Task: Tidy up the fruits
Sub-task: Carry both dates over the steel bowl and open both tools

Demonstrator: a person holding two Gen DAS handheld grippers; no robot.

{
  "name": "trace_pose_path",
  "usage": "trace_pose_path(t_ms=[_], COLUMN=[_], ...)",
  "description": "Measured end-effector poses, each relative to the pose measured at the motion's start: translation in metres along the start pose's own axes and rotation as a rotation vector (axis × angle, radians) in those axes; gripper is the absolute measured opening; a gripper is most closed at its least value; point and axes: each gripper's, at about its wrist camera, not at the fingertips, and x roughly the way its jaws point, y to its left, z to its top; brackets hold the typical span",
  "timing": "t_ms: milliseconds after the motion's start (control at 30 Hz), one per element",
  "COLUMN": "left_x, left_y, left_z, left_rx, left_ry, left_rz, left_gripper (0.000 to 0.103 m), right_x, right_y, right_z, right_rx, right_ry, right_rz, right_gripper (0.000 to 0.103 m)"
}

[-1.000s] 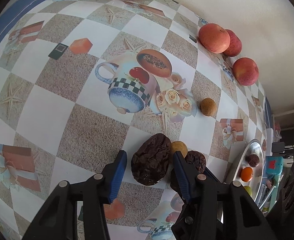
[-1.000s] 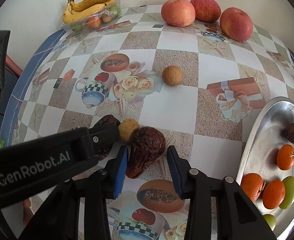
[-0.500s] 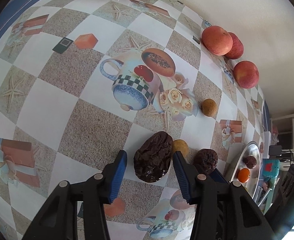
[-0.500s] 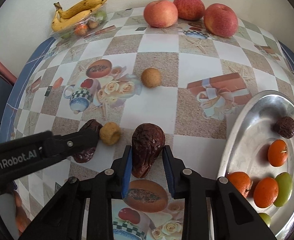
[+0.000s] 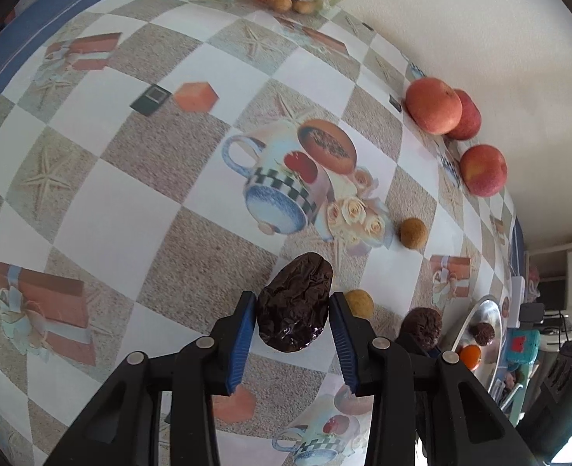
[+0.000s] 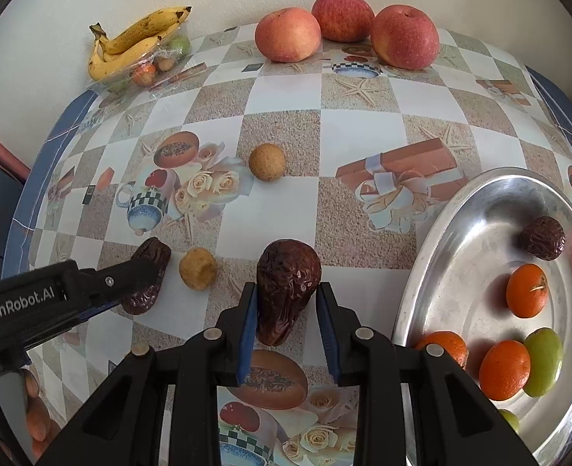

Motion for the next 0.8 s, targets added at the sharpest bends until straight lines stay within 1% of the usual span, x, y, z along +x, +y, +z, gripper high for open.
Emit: trace_pose_path(t_ms=[200, 367, 533, 700, 800], left_x=[-0.014, -0.02, -0.017, -0.016, -0.017], left_y=[0.001, -0.013, -0.025, -0.032, -0.035], left_z=[0.004, 0.001, -0.005, -0.009, -0.011], left_rx=[-0.016, 0.025, 0.058, 0.08, 0.088], left_ry=[-0.05, -0.073, -0.054, -0.05, -0.051], left_rz=[-0.02, -0.043, -0.057, -0.06, -0.059], left_gripper=[0.041, 0.041, 0.041, 0.041, 0.041], right_x=[-0.016, -0.032, -0.045, -0.057, -0.063], right_y=[-0.004, -0.014, -0.037, -0.07, -0.091], right_z=[0.003, 0.007, 0.009, 0.008, 0.007], right_rx=[0.014, 0.049, 0.11, 0.199, 0.246], right_ry=[-0.041, -0.079, -0.112, -0.142, -0.156], right_rz=[0.015, 0.032, 0.002, -0.001, -0.047], right_gripper=[0.031, 0.031, 0.031, 0.031, 0.031])
